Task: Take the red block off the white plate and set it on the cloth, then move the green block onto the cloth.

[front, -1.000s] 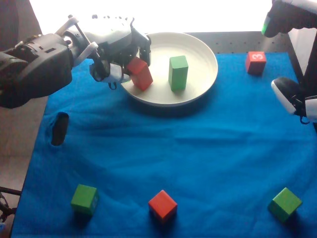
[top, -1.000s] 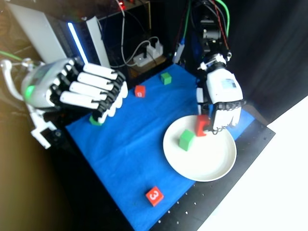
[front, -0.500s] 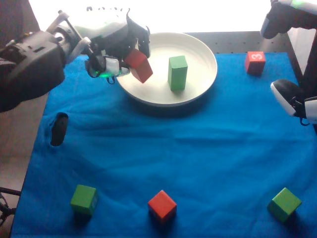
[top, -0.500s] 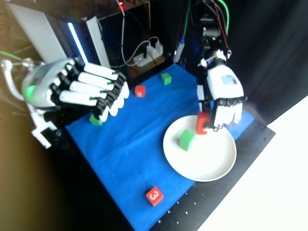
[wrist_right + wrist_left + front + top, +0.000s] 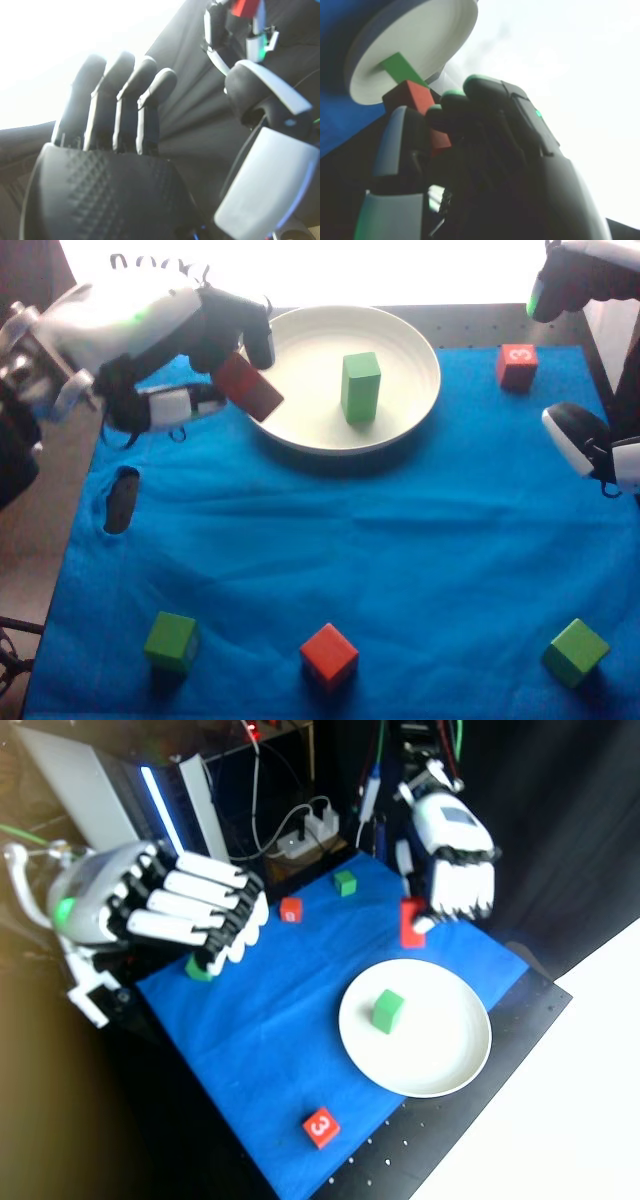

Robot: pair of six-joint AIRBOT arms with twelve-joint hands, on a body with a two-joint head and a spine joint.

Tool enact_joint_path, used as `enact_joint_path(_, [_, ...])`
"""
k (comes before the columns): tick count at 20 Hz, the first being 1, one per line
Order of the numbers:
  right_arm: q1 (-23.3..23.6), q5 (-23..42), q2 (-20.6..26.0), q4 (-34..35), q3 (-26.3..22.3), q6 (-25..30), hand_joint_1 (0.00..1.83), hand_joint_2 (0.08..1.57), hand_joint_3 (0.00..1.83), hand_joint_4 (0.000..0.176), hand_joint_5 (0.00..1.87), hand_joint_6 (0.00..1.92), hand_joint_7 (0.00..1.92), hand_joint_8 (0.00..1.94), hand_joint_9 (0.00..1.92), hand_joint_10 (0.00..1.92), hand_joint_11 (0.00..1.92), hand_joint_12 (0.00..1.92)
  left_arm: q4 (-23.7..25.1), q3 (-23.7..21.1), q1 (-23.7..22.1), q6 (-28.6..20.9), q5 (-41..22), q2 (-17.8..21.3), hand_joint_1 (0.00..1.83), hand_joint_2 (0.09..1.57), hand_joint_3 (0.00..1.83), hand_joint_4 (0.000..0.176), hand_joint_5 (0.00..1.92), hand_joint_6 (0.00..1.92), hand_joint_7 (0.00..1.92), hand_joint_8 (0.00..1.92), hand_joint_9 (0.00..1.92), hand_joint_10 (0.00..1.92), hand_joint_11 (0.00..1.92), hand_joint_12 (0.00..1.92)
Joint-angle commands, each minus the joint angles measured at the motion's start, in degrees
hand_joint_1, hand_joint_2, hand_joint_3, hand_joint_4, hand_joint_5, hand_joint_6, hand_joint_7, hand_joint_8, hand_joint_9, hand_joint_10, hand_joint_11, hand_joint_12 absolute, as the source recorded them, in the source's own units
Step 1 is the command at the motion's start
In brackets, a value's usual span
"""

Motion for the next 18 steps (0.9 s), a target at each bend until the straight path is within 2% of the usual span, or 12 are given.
enact_joint_path(1, [0.53, -6.92, 0.21, -0.83, -0.22, 0.07, 1.06, 0.41, 1.05, 0.000, 0.53, 1.40, 0.53, 1.42, 0.45, 1.61, 0.38, 1.92, 0.89, -0.31, 0.14, -1.47, -9.61, 0.56, 1.34, 1.21, 0.00, 0.000, 0.74, 1.28, 0.83, 1.28, 0.70, 1.47, 0.44, 1.70])
enact_joint_path(3, [0.53, -6.92, 0.39, -0.66, -0.39, 0.07, 1.09, 0.40, 1.06, 0.000, 0.50, 1.46, 0.51, 1.50, 0.47, 1.66, 0.41, 1.92, 2.67, -0.96, 2.42, -6.99, -12.16, 1.09, 1.35, 1.20, 0.00, 0.000, 0.75, 1.23, 0.84, 1.28, 0.76, 1.43, 0.53, 1.64])
enact_joint_path(4, [0.53, -6.92, 0.47, -0.61, -0.46, 0.07, 1.10, 0.38, 1.09, 0.000, 0.50, 1.49, 0.51, 1.54, 0.48, 1.69, 0.44, 1.92, 2.84, -1.51, 3.62, -8.11, -13.33, 1.35, 1.35, 1.19, 0.00, 0.000, 0.75, 1.23, 0.84, 1.28, 0.77, 1.42, 0.58, 1.59])
enact_joint_path(6, [0.53, -6.92, 0.54, -0.52, -0.55, 0.07, 1.10, 0.37, 1.10, 0.000, 0.50, 1.53, 0.52, 1.58, 0.51, 1.72, 0.48, 1.92, 2.91, -3.78, 6.32, -8.17, -15.47, 2.44, 1.35, 1.20, 0.00, 0.000, 0.73, 1.29, 0.81, 1.25, 0.80, 1.40, 0.64, 1.50])
enact_joint_path(7, [0.53, -6.92, 0.55, -0.48, -0.57, 0.07, 1.11, 0.36, 1.10, 0.000, 0.50, 1.53, 0.51, 1.59, 0.50, 1.71, 0.46, 1.92, 3.11, -4.54, 7.11, -8.17, -15.80, 2.68, 1.35, 1.19, 0.00, 0.000, 0.74, 1.25, 0.82, 1.23, 0.80, 1.42, 0.63, 1.50])
enact_joint_path(10, [0.53, -6.92, 0.64, -0.40, -0.68, 0.07, 1.12, 0.36, 1.12, 0.000, 0.50, 1.54, 0.48, 1.59, 0.50, 1.72, 0.47, 1.92, 3.14, -5.99, 9.72, -8.17, -15.85, 2.79, 1.34, 1.22, 0.00, 0.000, 0.70, 1.26, 0.76, 1.34, 0.78, 1.48, 0.60, 1.52])
enact_joint_path(14, [0.53, -6.92, 0.65, -0.38, -0.68, 0.07, 1.12, 0.38, 1.07, 0.000, 0.51, 1.46, 0.48, 1.53, 0.51, 1.67, 0.47, 1.92, 3.16, -6.13, 10.79, -8.17, -13.68, 2.36, 1.33, 1.24, 0.00, 0.000, 0.71, 1.40, 0.69, 1.35, 0.73, 1.48, 0.55, 1.49])
enact_joint_path(16, [0.52, -6.92, 0.64, -0.36, -0.68, 0.07, 1.04, 0.38, 1.14, 0.000, 0.48, 1.49, 0.48, 1.55, 0.51, 1.68, 0.48, 1.92, 3.26, -6.19, 11.04, -8.17, -13.21, 2.12, 1.33, 1.24, 0.00, 0.000, 0.74, 1.38, 0.68, 1.34, 0.71, 1.50, 0.56, 1.53])
enact_joint_path(18, [0.51, -6.92, 0.66, -0.36, -0.67, 0.06, 1.06, 0.38, 1.15, 0.000, 0.50, 1.51, 0.50, 1.57, 0.53, 1.69, 0.52, 1.92, 3.40, -6.38, 11.38, -8.17, -13.09, 2.09, 1.33, 1.23, 0.00, 0.000, 0.72, 1.32, 0.71, 1.36, 0.73, 1.52, 0.54, 1.57])
